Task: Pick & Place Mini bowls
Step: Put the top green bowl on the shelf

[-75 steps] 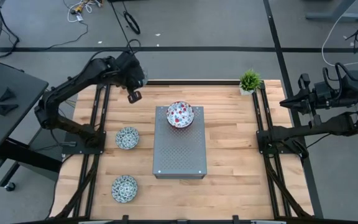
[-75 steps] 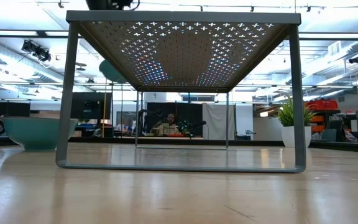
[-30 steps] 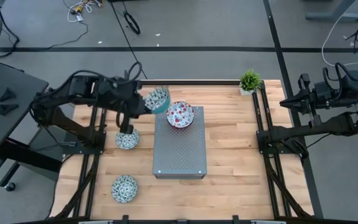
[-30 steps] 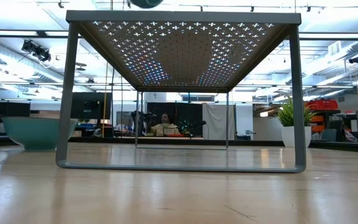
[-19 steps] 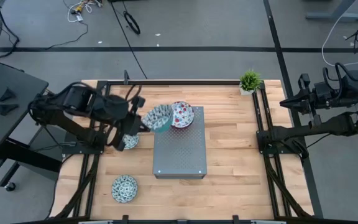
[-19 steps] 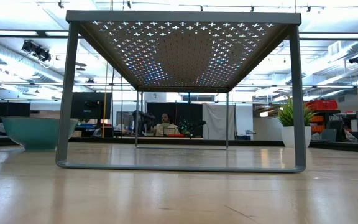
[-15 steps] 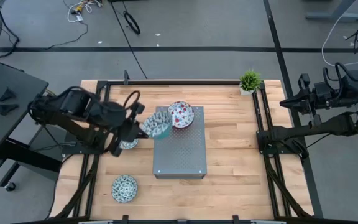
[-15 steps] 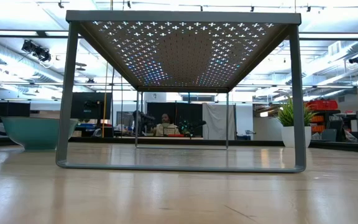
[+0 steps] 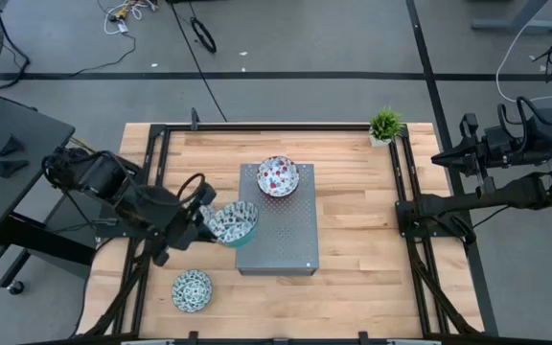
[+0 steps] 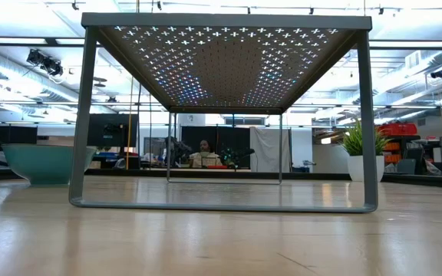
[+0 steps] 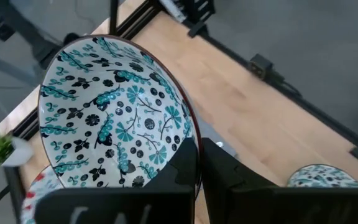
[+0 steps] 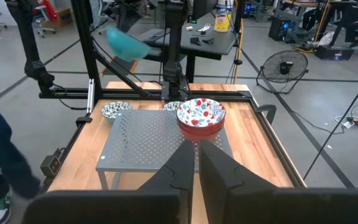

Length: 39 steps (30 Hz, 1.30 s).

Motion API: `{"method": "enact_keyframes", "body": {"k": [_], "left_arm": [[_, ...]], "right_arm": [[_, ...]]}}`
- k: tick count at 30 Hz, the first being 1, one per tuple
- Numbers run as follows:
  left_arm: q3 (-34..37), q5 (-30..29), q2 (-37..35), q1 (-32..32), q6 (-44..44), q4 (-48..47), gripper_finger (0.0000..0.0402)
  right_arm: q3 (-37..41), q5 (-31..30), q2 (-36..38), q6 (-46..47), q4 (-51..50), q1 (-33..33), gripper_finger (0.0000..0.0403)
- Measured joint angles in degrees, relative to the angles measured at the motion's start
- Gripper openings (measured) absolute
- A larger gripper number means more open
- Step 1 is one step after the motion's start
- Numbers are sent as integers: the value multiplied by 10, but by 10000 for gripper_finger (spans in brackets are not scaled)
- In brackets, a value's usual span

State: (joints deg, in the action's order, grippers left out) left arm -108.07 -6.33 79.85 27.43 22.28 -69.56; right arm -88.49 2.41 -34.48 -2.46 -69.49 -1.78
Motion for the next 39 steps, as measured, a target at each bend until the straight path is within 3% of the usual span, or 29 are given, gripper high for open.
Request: {"method": "enact_keyframes", "body": {"k": [10, 24, 31, 39], "left_arm": [[0, 14, 29, 32, 61, 7, 9], [1, -37, 92, 69, 186, 10, 9], [1, -86, 119, 64, 238, 11, 9], [1, -100, 158, 39, 250, 14, 9]], "right_arm": [[0, 0, 0, 0, 0, 0, 29], [0, 0, 0, 0, 0, 0, 29], [0, 0, 0, 0, 0, 0, 29], [0, 0, 0, 0, 0, 0, 29]]}}
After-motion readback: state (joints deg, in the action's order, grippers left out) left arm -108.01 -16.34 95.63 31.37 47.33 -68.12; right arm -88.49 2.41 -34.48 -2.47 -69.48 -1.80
